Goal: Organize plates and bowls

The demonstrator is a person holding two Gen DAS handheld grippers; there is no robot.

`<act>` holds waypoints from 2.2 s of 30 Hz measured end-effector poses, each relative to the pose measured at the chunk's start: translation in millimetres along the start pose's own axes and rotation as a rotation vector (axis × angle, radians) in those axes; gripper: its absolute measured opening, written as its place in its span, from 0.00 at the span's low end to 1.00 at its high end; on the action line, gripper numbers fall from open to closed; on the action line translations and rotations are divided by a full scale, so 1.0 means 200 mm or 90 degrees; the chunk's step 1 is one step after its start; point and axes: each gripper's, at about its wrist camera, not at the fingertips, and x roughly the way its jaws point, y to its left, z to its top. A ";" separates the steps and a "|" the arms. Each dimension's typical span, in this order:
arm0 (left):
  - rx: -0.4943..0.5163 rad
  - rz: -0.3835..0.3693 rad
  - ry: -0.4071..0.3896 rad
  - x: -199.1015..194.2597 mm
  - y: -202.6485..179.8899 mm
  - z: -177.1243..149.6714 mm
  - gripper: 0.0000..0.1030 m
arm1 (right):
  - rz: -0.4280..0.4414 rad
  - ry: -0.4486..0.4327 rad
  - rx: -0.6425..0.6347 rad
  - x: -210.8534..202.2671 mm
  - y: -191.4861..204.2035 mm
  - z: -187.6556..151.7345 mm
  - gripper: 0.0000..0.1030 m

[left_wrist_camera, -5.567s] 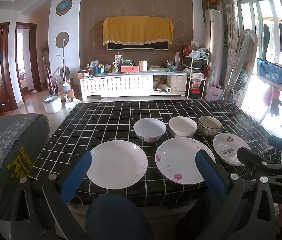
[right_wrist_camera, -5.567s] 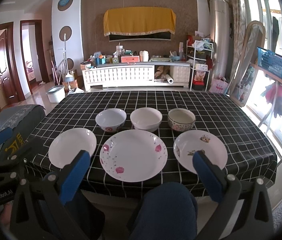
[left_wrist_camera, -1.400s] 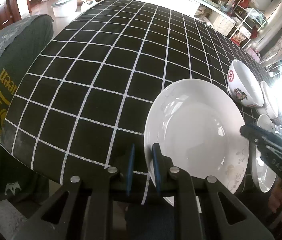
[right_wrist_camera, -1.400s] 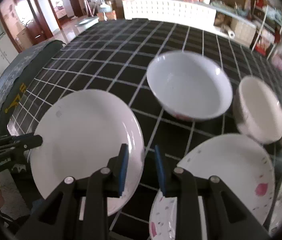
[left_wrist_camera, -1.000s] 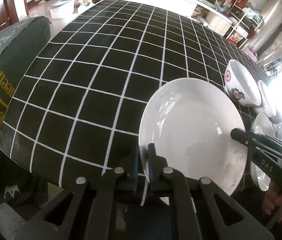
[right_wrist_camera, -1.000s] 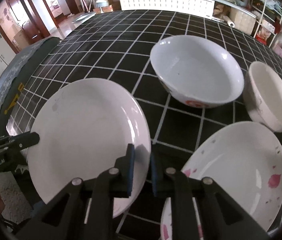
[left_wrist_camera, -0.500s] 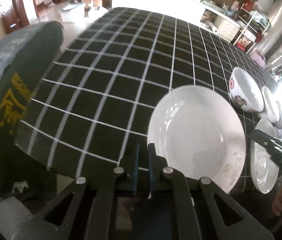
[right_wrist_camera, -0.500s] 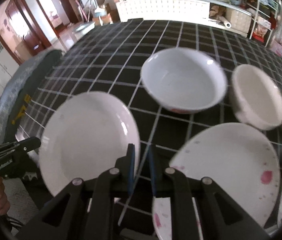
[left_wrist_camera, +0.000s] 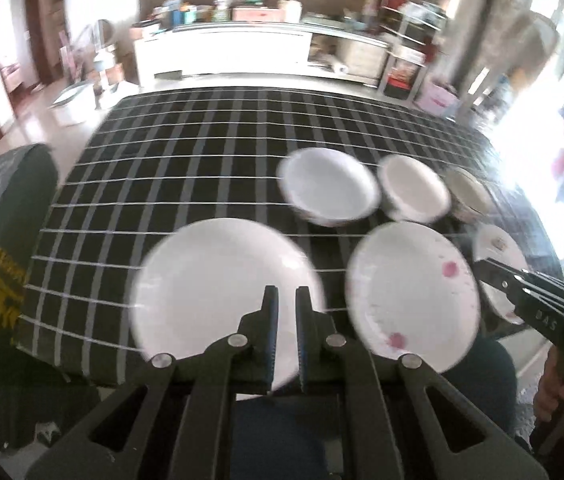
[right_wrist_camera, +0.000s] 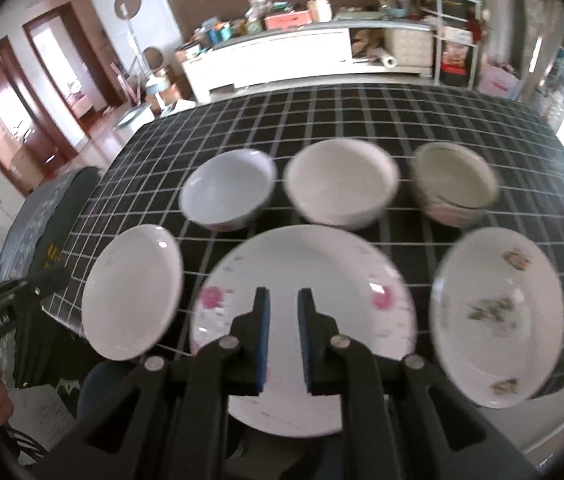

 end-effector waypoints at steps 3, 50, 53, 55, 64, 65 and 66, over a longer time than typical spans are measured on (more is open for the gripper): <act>0.020 -0.032 0.016 0.06 -0.13 -0.02 0.07 | -0.010 -0.006 0.017 -0.04 -0.10 -0.03 0.17; 0.028 -0.034 0.146 0.65 -0.25 -0.04 0.08 | -0.080 0.094 0.020 0.29 -0.37 -0.11 0.17; 0.019 -0.043 0.151 0.66 -0.24 -0.05 0.09 | -0.109 0.098 -0.002 0.30 -0.34 -0.10 0.20; 0.018 -0.043 0.150 0.66 -0.24 -0.05 0.09 | -0.120 0.099 -0.013 0.30 -0.33 -0.10 0.22; -0.022 -0.050 0.167 0.62 -0.16 -0.08 0.09 | -0.097 0.111 0.014 0.26 -0.31 -0.11 0.22; -0.026 -0.055 0.164 0.60 -0.14 -0.09 0.09 | -0.096 0.109 0.014 0.25 -0.30 -0.11 0.22; -0.027 -0.054 0.159 0.58 -0.13 -0.09 0.09 | -0.094 0.106 0.013 0.24 -0.27 -0.11 0.22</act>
